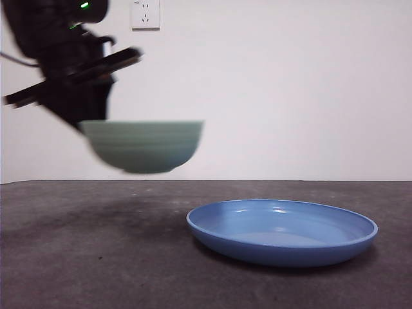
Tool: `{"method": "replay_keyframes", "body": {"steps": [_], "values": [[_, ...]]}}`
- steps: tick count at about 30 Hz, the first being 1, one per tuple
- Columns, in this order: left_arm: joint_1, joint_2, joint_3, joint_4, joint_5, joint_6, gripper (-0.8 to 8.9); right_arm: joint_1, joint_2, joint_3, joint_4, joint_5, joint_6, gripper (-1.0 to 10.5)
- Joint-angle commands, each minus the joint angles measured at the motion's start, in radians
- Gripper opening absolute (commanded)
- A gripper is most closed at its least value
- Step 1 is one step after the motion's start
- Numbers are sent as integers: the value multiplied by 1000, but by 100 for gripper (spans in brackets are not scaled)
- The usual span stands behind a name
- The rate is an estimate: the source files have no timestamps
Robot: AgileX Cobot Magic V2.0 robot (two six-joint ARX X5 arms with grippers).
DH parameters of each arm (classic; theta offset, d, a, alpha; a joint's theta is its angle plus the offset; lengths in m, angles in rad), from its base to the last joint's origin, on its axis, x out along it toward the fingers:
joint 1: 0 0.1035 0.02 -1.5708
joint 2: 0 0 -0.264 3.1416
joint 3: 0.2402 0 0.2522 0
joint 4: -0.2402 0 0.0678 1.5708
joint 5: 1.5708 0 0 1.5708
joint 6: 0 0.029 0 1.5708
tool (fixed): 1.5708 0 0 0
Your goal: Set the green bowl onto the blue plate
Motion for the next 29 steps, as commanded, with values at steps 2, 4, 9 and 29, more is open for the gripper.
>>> {"method": "replay_keyframes", "body": {"steps": [2, 4, 9, 29], "values": [[-63, 74, 107, -3, 10, -28, 17, 4, 2, 19, 6, -4, -4, 605], [-98, 116, 150, -3, 10, -45, 17, 4, 2, 19, 5, -4, -4, 605], [-174, 205, 214, 50, 10, -82, 18, 4, 2, 19, 5, -3, -4, 605], [-274, 364, 259, 146, -26, -151, 18, 4, 2, 19, 5, -3, -5, 605]]}}
